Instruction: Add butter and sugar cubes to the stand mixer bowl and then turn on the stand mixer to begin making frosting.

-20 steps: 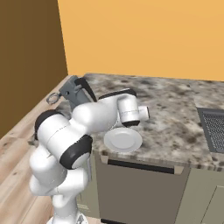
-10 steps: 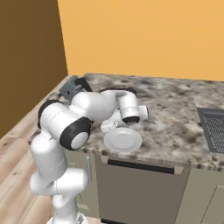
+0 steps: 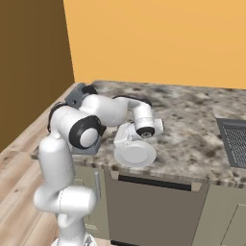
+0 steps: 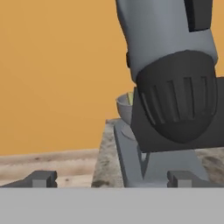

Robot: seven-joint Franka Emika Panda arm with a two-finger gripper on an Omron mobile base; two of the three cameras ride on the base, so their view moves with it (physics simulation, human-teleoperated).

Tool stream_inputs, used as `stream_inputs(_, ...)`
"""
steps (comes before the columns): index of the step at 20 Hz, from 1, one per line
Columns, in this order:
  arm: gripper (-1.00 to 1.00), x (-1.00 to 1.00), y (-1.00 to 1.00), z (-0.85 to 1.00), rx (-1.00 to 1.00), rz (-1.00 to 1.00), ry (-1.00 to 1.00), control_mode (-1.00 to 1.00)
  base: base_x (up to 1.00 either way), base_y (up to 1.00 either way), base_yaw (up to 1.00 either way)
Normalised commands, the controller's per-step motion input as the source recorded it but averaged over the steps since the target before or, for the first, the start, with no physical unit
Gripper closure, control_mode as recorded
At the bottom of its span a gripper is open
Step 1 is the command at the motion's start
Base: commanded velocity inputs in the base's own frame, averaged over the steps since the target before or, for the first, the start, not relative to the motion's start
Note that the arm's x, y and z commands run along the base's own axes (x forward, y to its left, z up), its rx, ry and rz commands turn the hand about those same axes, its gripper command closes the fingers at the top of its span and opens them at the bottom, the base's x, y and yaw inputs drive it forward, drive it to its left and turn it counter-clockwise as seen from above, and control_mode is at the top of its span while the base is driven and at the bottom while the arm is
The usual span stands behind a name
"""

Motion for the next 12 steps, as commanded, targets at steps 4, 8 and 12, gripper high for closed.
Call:
stream_inputs(4, -1.0, 0.21, 0.05, -0.23, 0.0, 0.0, 0.0, -1.0, 0.0, 0.0, 0.0)
stream_inputs(8, -1.0, 0.25, 0.08, -0.14, 0.0, 0.0, 0.0, -1.0, 0.0, 0.0, 0.0)
stream_inputs(12, -1.0, 0.22, 0.13, -0.09, 0.0, 0.0, 0.0, -1.0, 0.0, 0.0, 0.0)
